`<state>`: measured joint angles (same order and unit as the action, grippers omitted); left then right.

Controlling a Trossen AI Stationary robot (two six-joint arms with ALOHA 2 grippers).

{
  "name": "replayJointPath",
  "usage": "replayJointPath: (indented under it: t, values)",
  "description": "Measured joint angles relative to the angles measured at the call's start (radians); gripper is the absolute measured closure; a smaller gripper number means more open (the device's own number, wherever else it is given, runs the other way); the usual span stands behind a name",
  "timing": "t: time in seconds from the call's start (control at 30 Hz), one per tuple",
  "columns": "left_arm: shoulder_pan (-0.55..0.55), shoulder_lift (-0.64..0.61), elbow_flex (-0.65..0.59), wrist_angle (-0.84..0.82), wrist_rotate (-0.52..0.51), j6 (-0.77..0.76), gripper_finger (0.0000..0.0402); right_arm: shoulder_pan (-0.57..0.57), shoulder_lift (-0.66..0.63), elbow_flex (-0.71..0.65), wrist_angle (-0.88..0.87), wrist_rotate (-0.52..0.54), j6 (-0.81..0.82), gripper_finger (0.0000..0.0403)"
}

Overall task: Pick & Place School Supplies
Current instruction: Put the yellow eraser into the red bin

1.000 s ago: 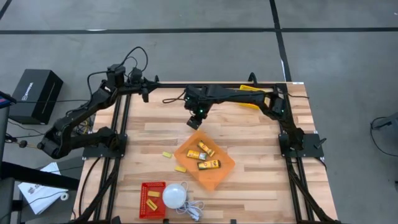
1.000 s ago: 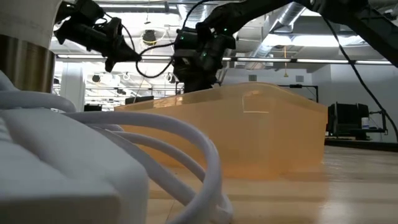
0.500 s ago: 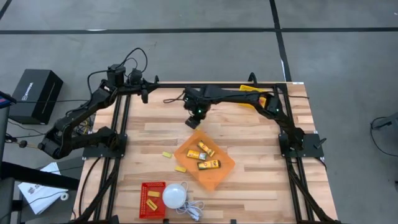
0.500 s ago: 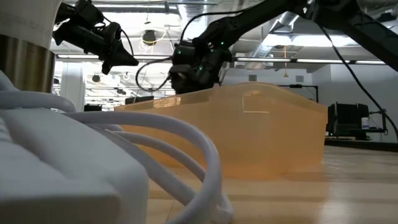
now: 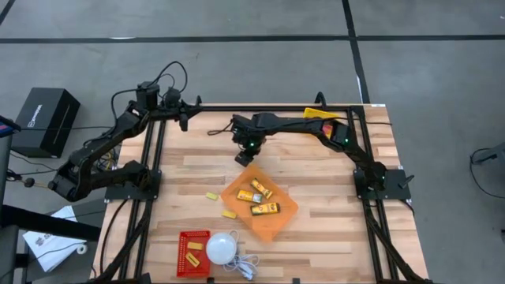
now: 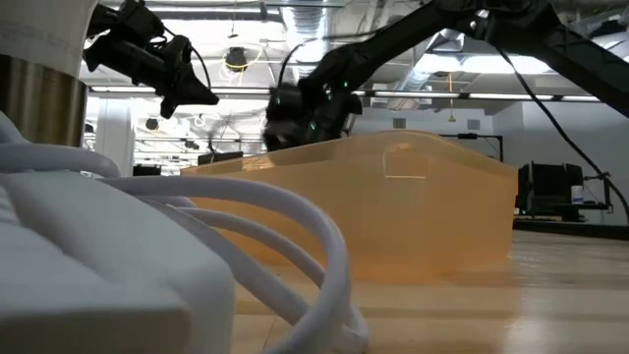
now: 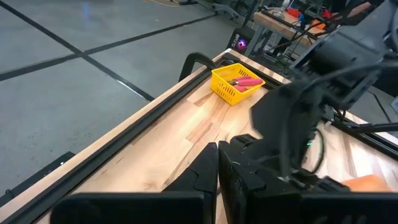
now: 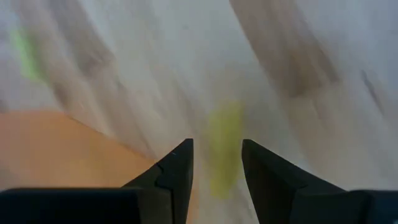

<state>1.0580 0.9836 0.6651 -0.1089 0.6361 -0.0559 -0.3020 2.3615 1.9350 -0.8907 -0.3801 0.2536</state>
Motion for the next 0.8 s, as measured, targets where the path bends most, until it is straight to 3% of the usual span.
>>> replayJointPath:
  t: [0.4, 0.47, 0.57, 0.8]
  values:
    - [0.000, 0.000, 0.000, -0.052, 0.000, 0.029, 0.0394, -0.001, 0.057, 0.006, 0.008, -0.034, -0.010, 0.0278]
    - [0.000, 0.000, 0.000, -0.052, 0.000, 0.029, 0.0394, -0.002, 0.059, 0.006, 0.007, -0.037, -0.022, 0.0302]
    - [0.000, 0.000, 0.000, -0.052, 0.000, 0.029, 0.0394, -0.016, 0.061, 0.003, 0.009, -0.043, -0.047, 0.0375]
    - [0.000, 0.000, 0.000, -0.052, 0.000, 0.029, 0.0394, -0.054, 0.063, 0.001, 0.021, -0.091, -0.049, 0.0380]
